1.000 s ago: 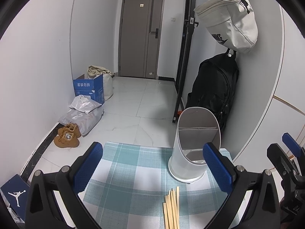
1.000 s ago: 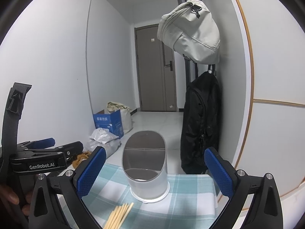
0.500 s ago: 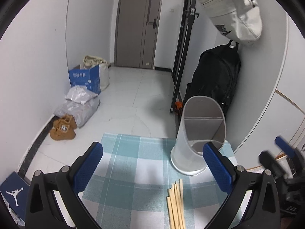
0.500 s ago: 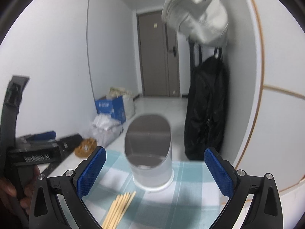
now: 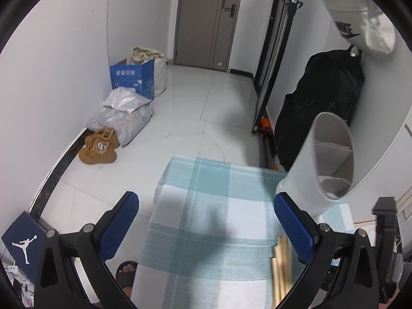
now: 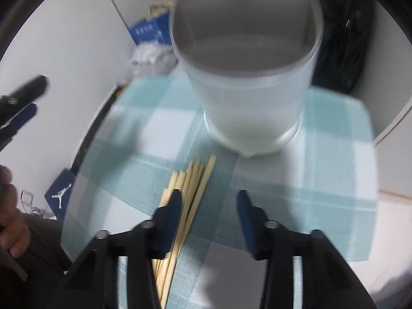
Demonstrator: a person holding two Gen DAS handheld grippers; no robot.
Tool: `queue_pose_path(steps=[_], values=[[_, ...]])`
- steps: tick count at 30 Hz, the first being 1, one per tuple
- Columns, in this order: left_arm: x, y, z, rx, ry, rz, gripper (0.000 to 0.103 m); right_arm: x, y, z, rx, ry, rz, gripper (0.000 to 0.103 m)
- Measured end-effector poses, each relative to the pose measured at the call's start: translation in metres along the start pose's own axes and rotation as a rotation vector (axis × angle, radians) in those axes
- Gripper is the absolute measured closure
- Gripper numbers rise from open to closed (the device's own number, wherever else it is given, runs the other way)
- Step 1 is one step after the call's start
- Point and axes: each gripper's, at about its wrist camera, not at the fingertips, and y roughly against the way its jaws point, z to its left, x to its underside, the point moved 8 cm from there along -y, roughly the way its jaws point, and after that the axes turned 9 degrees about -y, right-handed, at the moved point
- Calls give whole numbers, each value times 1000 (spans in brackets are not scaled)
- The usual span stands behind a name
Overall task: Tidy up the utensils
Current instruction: 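Lower the right tool onto the chopstick pile and grasp one chopstick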
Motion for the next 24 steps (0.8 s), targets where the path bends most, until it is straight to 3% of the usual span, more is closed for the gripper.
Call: queue_pose_path(steps=[1,3,12,15,24], values=[[1,-2,5,2,3,10,1,2,-6,0,2,-9,21,79],[4,-3,8,5,10,22,1,3,-14,6,-28,-13,40,79],[8,-4,17,7,49,68,1,-3,-23,19,54,14,90,82],[9,-6,19,12,59,73,1,-1,-25,14,82,9,107,96],[14,-11,22,26,59,96,1,10,-6,-12,77,-71,133,96]])
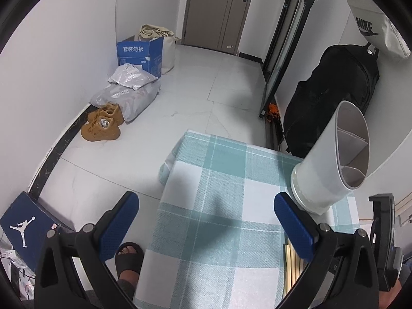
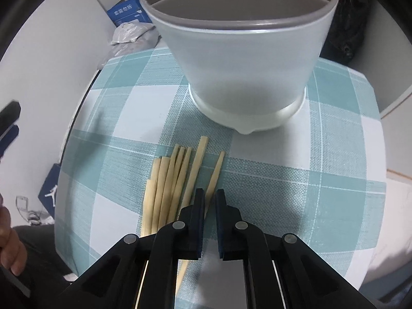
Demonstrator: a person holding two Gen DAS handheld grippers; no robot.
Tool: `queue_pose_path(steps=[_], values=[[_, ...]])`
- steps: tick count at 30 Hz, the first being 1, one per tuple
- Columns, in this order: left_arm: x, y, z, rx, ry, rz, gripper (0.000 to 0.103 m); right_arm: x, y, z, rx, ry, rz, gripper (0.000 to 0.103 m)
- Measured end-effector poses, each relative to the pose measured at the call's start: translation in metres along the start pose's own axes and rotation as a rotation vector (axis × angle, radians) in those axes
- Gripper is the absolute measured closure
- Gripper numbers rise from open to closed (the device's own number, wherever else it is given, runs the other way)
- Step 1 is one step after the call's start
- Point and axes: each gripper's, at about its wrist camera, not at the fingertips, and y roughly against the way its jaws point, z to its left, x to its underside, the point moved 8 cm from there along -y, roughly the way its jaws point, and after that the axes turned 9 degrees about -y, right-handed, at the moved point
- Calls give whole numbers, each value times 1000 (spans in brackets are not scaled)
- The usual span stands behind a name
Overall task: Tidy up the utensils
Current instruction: 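Lower the right tool onto the chopstick pile and grasp one chopstick, then lift the chopstick with the right tool while the left tool lowers toward the pile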
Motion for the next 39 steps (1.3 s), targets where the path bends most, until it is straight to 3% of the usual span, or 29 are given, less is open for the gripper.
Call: queue_pose_path(steps=[9,14,21,27,30,34,39], values=[[2,-1,-4,-24,-45,5,1,-7,-5,17,91,56,-15,88],[2,0,-7,-38,-72,1,1,-5,-4,20,124,81,-65,98],[15,-10,-17,-57,-124,55,1,-7,21,2,-55,-53,-154,99],[65,-43,-62,81,-209,272,1,-9,62,-22,-237,-181,-240,99],[82,-49,-78,100,-238,342,1,-11,76,-36,-324,-242,-253,99],[97,-55,-81,54,-272,382,1,-6,88,-44,-370,-257,-270,99],[96,-58,-68,32,-207,422,1,-2,96,-48,-338,-233,-298,99]])
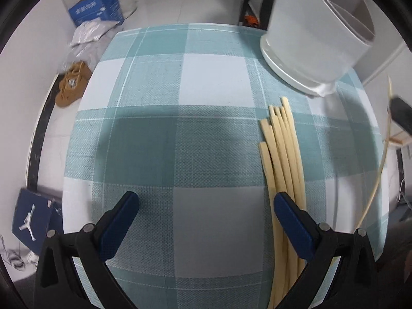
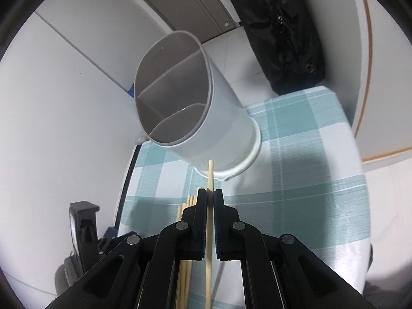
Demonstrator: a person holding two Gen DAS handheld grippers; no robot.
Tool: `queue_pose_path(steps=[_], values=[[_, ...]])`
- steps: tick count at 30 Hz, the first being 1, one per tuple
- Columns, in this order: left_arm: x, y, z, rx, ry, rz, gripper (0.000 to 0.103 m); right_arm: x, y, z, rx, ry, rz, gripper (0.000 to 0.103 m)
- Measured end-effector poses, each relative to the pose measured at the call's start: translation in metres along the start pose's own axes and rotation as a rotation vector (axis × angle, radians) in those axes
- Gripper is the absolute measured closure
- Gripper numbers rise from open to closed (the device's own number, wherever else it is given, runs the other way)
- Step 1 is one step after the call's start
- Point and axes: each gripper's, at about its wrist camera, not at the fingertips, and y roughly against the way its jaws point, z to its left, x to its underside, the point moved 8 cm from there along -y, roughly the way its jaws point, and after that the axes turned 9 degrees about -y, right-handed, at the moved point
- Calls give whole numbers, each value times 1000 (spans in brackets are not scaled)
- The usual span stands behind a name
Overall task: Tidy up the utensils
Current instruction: 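Lift the chopstick with the right tool while the left tool lowers toward the pile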
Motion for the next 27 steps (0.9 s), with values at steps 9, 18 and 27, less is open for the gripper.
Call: queue_pose_path(steps=[9,18,27], values=[[0,-9,2,-65,17,75,4,-8,14,5,11,41,-52,99],[-3,-7,-9,-66,-20,77,12,-13,14,10,-4,33,-55,99],[-8,-4,-16,-34,-50,86,32,-16,12,7,-10,12,-51,99]])
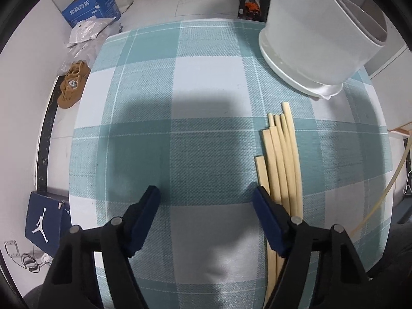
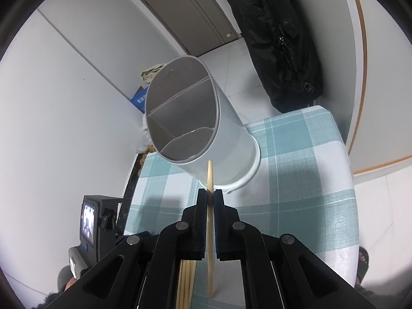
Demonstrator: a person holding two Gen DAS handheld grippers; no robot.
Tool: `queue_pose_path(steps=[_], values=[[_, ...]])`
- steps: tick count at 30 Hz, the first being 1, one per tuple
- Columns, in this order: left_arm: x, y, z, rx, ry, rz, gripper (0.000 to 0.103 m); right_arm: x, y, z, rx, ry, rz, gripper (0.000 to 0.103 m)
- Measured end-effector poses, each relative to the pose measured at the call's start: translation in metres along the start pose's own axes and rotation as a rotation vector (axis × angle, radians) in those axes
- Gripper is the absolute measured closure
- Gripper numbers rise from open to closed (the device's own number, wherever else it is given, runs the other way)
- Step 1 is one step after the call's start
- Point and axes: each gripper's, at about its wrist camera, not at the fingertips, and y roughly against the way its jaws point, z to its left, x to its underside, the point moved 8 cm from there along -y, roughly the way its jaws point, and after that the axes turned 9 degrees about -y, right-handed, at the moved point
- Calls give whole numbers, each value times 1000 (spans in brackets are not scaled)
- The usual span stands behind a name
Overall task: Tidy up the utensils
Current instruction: 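Lift the chopstick with the right tool while the left tool lowers toward the pile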
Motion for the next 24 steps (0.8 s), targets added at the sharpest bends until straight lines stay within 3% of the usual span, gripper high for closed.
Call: queue_pose_path(steps=[4,10,14,17,19,24], values=[[-1,0,1,43,15,-1,32,0,0,0,1,1,-4,99],[1,9,5,279,151,-43,32,-1,2,-3,-4,-11,-10,99],[4,7,1,261,117,-40,33,0,1,-2,-8,-15,-5,99],[6,14,-6,299,107,-66,32,0,0,-2,-11,-14,-2,99],[9,9,-5,155,48,-39,32,0,1,-1,-7,-8,-5,99],[14,-1,-6,120,24,-23,31,0,1,-2,-12,-14,-6,99]])
